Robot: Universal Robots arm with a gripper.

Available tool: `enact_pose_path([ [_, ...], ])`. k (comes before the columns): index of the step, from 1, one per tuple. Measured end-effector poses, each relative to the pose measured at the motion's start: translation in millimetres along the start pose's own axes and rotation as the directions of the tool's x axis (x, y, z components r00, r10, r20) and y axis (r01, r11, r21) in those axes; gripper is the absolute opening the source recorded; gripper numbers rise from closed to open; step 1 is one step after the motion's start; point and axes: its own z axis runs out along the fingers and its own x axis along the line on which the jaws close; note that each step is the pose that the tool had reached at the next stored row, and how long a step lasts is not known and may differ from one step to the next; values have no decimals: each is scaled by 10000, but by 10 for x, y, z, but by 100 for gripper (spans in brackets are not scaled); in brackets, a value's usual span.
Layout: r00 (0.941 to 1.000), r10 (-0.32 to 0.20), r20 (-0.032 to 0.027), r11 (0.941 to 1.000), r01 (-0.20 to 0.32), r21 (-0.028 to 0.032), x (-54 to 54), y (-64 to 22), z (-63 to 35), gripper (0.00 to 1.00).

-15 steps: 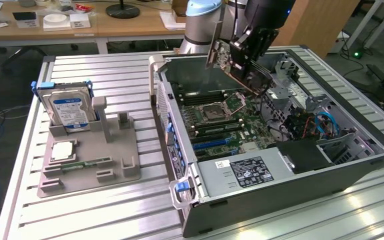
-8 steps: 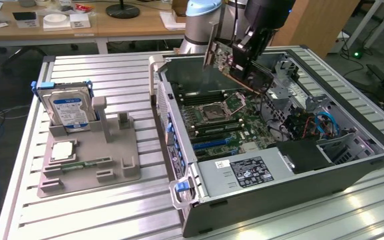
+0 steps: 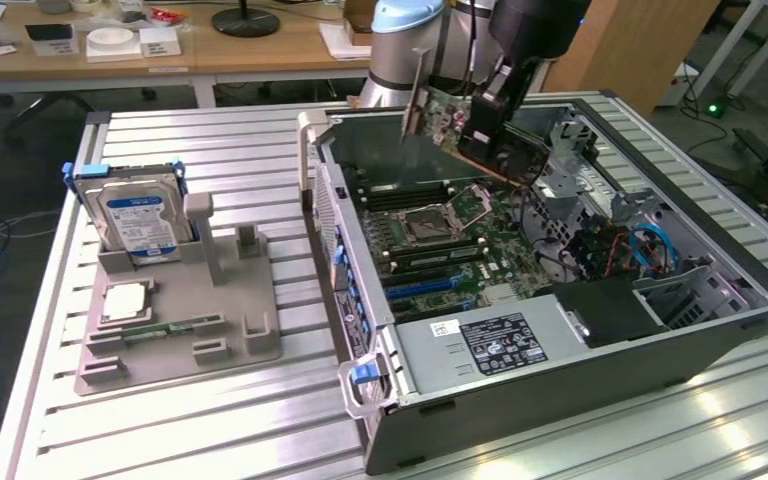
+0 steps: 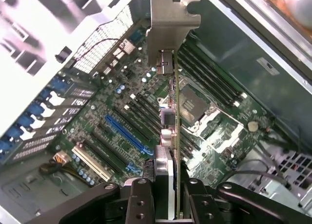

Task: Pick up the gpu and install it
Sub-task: 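Insert the gpu into the slot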

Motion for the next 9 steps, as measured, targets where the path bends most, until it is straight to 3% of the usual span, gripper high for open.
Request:
enact_pose_path([
  [4, 9979, -644, -41, 9979, 644, 4, 0, 0, 4, 28],
  [9, 9891, -1468, -93, 9892, 1468, 5, 0, -1, 6, 28],
])
